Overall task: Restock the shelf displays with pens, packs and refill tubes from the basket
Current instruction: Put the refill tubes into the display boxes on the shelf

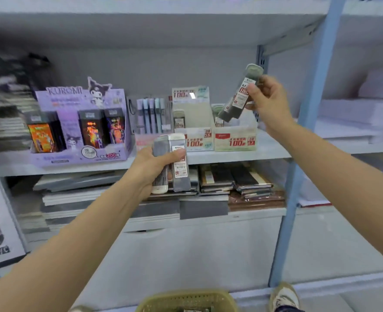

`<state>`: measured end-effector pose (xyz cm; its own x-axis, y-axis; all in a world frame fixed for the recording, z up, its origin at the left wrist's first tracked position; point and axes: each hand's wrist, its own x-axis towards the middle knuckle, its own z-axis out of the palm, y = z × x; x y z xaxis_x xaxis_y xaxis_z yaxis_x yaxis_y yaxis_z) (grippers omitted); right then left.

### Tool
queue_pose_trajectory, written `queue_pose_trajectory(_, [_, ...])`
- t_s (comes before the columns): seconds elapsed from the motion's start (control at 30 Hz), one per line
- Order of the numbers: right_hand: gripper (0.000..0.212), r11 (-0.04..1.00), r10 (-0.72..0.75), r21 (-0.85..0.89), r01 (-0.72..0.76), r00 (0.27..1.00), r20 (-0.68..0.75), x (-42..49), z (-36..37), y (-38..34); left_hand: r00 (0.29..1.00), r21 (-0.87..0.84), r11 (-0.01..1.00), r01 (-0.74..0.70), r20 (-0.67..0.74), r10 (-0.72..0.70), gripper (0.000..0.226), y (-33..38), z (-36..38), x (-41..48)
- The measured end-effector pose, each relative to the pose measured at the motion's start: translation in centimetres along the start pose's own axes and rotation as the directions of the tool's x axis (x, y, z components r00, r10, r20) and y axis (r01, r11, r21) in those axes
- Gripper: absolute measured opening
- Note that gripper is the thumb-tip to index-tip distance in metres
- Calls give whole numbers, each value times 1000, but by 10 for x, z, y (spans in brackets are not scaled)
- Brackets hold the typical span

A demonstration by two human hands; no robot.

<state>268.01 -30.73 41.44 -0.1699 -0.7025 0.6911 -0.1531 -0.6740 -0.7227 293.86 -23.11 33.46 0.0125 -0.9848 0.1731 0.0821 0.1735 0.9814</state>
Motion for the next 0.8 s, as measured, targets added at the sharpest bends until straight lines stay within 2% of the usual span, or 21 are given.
queue_pose_trajectory(0.2, [15,978,-43,-199,57,996,73,38,20,24,1000,-16,1000,-5,27,5,48,13,3,24])
queue_pose_trajectory(0.3, [23,959,-23,-281,45,997,79,51,31,35,999,-46,999,7,34,-5,49,13,3,33])
queue_pose_trajectory(0.53, [28,918,29,-394,33,988,152,54,40,59,999,-60,998,2,43,0,49,10,6,45])
queue_pose_trajectory(0.67, [30,913,64,-407,-3,989,135,55,42,64,999,-72,997,-8,40,11,49,6,8,45])
queue_pose_trajectory(0.8, [28,935,26,-354,7,996,89,56,36,59,999,-64,998,-5,42,8,51,4,10,46])
